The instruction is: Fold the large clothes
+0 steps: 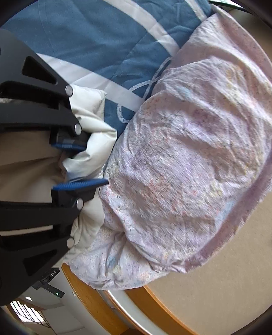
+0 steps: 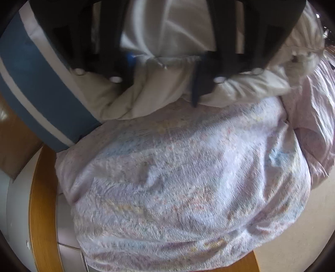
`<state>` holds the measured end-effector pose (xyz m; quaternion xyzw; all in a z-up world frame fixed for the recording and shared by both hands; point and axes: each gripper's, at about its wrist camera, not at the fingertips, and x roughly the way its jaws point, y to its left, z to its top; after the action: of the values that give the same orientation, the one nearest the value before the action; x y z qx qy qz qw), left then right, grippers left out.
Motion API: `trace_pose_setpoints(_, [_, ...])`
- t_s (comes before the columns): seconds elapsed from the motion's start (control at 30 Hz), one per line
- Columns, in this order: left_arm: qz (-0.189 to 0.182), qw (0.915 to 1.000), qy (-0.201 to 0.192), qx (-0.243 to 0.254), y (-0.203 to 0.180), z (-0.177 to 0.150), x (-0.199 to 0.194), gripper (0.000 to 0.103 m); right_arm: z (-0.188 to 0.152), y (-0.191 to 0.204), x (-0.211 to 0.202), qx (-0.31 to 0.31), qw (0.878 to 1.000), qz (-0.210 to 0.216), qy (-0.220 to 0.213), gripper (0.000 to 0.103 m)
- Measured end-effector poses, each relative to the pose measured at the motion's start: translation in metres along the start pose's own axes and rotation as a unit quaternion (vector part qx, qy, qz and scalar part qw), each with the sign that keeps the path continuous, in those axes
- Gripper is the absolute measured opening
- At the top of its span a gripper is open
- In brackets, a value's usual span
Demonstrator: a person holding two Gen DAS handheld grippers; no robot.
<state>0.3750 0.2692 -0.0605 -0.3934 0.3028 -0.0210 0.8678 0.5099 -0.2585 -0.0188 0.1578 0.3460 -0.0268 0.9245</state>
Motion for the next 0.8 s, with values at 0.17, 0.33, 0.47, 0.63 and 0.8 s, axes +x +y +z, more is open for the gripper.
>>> trace_pose_setpoints(0.17, [-0.027, 0.9987, -0.041, 0.016, -0.015, 0.007, -0.029, 0.100, 0.009, -0.007, -0.039, 0.009, 0.996, 0.035, -0.085, 0.084])
trace_pose_setpoints(0.33, [0.019, 0.9846, -0.112, 0.133, -0.061, -0.010, -0.070, 0.100, -0.017, 0.028, -0.092, -0.112, 0.982, 0.036, -0.148, 0.086])
trace_pose_setpoints(0.47, [0.014, 0.9715, -0.084, 0.221, -0.096, -0.064, -0.068, 0.100, -0.067, 0.066, -0.109, -0.213, 0.968, 0.074, -0.107, 0.081])
trace_pose_setpoints(0.63, [0.048, 0.9382, -0.082, 0.333, -0.130, -0.120, -0.051, 0.100, -0.112, 0.104, -0.107, -0.280, 0.953, 0.090, -0.076, 0.079])
trace_pose_setpoints(0.8, [0.065, 0.9301, -0.071, 0.354, -0.137, -0.133, -0.028, 0.100, -0.123, 0.117, -0.093, -0.286, 0.953, 0.083, -0.056, 0.079])
